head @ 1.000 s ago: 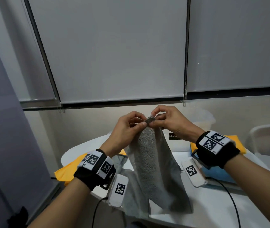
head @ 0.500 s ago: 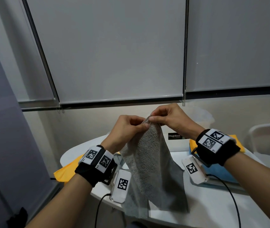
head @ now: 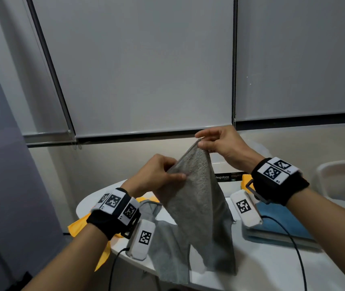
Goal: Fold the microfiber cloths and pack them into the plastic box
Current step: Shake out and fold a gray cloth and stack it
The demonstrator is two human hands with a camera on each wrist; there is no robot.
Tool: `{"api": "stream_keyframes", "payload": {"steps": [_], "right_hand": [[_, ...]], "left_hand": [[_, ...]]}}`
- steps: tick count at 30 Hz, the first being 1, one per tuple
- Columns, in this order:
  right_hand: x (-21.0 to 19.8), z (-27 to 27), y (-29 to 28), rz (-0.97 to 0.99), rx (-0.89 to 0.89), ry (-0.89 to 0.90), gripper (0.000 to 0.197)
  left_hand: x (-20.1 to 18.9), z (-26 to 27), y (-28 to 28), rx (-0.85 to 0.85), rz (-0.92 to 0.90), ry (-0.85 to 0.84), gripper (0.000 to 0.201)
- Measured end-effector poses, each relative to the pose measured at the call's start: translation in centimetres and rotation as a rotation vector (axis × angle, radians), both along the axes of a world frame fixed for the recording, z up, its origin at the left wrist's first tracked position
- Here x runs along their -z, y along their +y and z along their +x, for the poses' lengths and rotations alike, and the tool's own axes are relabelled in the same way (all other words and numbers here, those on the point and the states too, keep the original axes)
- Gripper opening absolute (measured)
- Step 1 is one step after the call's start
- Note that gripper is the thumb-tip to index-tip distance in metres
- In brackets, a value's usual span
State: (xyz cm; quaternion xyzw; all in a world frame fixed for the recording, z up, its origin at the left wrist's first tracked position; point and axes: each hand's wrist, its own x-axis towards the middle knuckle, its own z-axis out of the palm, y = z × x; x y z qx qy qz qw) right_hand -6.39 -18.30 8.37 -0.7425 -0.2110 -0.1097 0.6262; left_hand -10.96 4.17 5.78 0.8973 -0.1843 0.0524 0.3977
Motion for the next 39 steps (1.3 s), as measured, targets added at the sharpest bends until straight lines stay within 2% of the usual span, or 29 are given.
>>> {"api": "stream_keyframes", "payload": {"steps": [2, 4, 12, 16, 21, 24, 29, 31, 35, 39], "right_hand": [[-0.7, 0.5, -1.0, 0.005, 0.047, -0.013, 0.023], [-1.1, 1.1, -2.2, -0.006, 0.095, -0.015, 0.020], [-3.7, 1.1, -3.8, 0.012, 0.184, -0.063, 0.018], [-6.4, 0.0, -4.7, -0.015, 0.192, -0.090, 0.017], [-9.5, -1.3, -6.1, -0.062, 0.152, -0.174, 0.011], [-8.9, -1.1, -6.5, -0.103, 0.164, -0.153, 0.008], [-2.9, 1.0, -6.2, -0.191, 0.217, 0.041, 0.006], [-1.7, 1.9, -6.2, -0.200, 0.224, 0.081, 0.008], [-3.4, 1.4, -6.8, -0.044, 0.221, -0.006, 0.012], [-3.4, -1.6, -7.7, -0.019, 0.113, -0.067, 0.015]], "left_hand": [[-0.1, 0.1, 1.4, -0.032, 0.052, 0.010, 0.023], [-0.8, 0.2, 2.7, -0.069, 0.015, -0.007, 0.026], [-6.8, -0.1, 2.7, -0.096, -0.231, -0.192, 0.014], [-9.7, -1.2, 2.2, -0.068, -0.475, -0.227, 0.022], [-12.1, -1.9, 2.4, -0.029, -0.560, -0.293, 0.033], [-10.8, -0.4, 2.2, -0.101, -0.502, -0.287, 0.027], [-4.5, 3.9, 1.3, -0.197, -0.331, -0.115, 0.011], [-3.6, 5.1, 0.6, -0.208, -0.284, -0.107, 0.007], [-5.4, 5.0, -0.5, -0.090, -0.503, -0.168, 0.008], [-4.9, 2.0, 0.2, 0.089, -0.629, -0.110, 0.008]]}}
